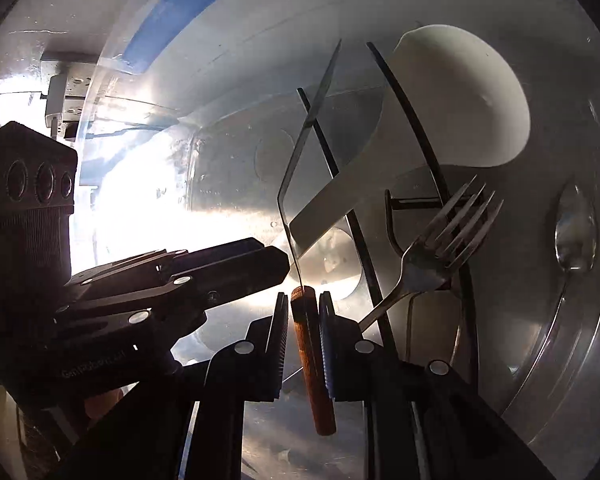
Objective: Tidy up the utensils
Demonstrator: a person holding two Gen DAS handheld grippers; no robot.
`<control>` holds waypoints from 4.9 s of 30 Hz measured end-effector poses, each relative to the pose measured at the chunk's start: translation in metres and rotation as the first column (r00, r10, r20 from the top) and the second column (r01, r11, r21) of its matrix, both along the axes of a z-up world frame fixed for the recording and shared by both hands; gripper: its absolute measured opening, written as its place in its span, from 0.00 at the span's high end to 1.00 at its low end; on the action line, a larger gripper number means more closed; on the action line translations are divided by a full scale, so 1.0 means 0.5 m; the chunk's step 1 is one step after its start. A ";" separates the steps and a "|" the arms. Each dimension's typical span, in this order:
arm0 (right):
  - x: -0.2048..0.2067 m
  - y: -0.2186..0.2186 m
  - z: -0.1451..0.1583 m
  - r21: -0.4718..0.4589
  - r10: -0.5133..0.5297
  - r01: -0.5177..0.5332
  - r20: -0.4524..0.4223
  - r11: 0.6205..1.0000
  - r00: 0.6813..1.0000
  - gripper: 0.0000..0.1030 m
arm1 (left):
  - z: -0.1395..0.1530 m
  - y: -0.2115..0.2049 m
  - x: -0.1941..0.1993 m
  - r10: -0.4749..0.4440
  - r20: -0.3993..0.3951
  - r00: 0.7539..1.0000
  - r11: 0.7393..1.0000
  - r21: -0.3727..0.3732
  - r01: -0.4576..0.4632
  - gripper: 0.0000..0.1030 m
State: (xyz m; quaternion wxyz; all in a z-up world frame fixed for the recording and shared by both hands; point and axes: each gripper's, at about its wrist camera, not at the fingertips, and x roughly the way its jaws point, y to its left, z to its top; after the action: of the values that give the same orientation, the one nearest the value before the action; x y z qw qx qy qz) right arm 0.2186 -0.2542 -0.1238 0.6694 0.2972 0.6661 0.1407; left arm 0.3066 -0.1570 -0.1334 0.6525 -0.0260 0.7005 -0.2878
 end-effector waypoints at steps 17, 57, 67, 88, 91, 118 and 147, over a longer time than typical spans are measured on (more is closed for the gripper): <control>-0.371 0.325 0.158 0.124 0.282 -0.355 0.396 0.927 0.874 0.51 | 0.199 0.500 -0.386 0.151 0.342 0.928 0.981 -0.164 -0.100 0.16; -0.378 0.472 0.018 0.395 0.215 -0.302 0.249 0.868 0.944 0.95 | -0.085 0.567 -0.371 0.171 -0.355 0.919 0.834 -0.445 -0.327 0.16; -0.427 0.433 0.128 0.511 0.196 -0.352 0.334 0.785 0.922 0.94 | 0.044 0.516 -0.379 0.193 -0.239 0.952 0.749 -0.590 -0.300 0.84; -0.113 0.100 0.302 0.301 0.085 -0.267 0.504 0.916 0.859 0.90 | 0.280 0.176 -0.042 0.167 0.058 0.984 0.767 -0.634 -0.093 0.87; -0.053 0.088 0.228 0.284 0.115 -0.253 0.426 0.925 0.897 0.90 | 0.196 0.151 0.018 0.181 0.001 0.984 0.810 -0.567 -0.148 0.87; -0.366 0.120 0.394 -0.481 0.135 0.260 0.643 0.837 0.754 0.10 | 0.389 0.209 -0.395 0.246 0.708 0.662 0.949 -0.038 -0.312 0.11; -0.604 0.083 0.402 -0.446 0.016 0.573 0.798 0.687 0.602 0.05 | 0.384 0.158 -0.617 0.237 0.818 0.524 0.882 0.044 -0.468 0.08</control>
State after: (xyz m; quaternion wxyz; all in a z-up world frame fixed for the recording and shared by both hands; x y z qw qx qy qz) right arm -0.0836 -0.2127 0.0771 0.9542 0.0597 0.2702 -0.1136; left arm -0.0016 -0.0779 0.0586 0.9357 0.0469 0.3479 -0.0352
